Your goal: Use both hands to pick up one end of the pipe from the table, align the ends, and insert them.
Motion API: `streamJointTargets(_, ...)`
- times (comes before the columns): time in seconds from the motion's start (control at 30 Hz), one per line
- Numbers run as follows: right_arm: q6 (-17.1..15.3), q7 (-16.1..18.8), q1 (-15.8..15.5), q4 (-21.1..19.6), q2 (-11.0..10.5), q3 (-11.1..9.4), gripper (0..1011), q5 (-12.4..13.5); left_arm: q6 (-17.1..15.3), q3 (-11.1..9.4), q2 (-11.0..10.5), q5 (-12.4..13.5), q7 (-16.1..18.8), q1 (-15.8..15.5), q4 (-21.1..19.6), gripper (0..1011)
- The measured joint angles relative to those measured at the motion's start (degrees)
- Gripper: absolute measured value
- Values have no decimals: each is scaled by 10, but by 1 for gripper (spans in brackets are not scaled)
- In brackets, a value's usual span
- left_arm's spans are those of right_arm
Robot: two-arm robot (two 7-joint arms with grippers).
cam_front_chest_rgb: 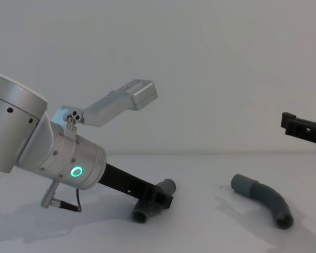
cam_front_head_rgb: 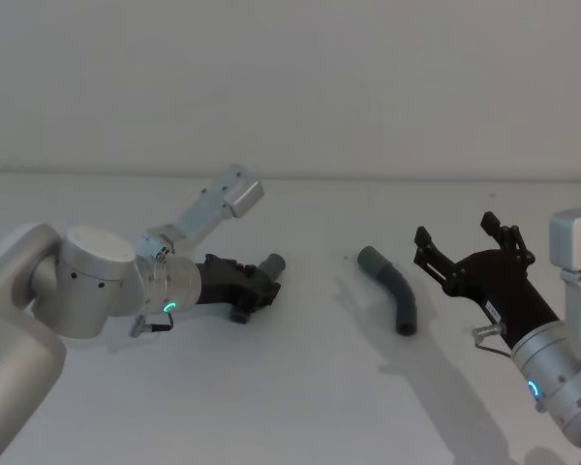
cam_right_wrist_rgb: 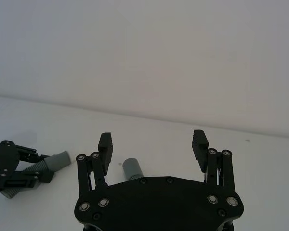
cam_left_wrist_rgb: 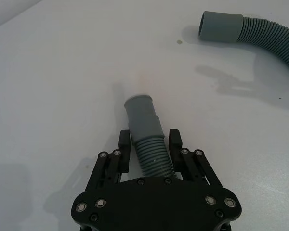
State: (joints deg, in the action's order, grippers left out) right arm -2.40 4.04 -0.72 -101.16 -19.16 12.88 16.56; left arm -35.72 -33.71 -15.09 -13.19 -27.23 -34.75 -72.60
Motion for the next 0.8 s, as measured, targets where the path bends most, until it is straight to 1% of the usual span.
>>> streamJointTargets(0.17, -15, 8, 4, 1, 0, 0, 1000, 7, 0, 0, 0, 0, 0, 0, 0, 441)
streamJointTargets(0.37, -48, 29, 14, 1, -7, 4, 1000, 19, 0, 0, 0, 0, 0, 0, 0, 404)
streamJointTargets(0.4, -61, 37, 17, 1, -10, 5, 1000, 22, 0, 0, 0, 0, 0, 0, 0, 395)
streamJointTargets(0.47, -72, 44, 21, 0, -13, 7, 1000, 25, 0, 0, 0, 0, 0, 0, 0, 377)
streamJointTargets(0.5, -84, 50, 25, 0, -16, 9, 1000, 27, 0, 0, 0, 0, 0, 0, 0, 376)
streamJointTargets(0.53, -84, 50, 25, 0, -16, 9, 1000, 27, 0, 0, 0, 0, 0, 0, 0, 371)
streamJointTargets(0.57, -99, 58, 31, 0, -19, 12, 1000, 30, 0, 0, 0, 0, 0, 0, 0, 366)
streamJointTargets(0.8, -159, 84, 55, 4, -35, 29, 1000, 35, 0, 0, 0, 0, 0, 0, 0, 349)
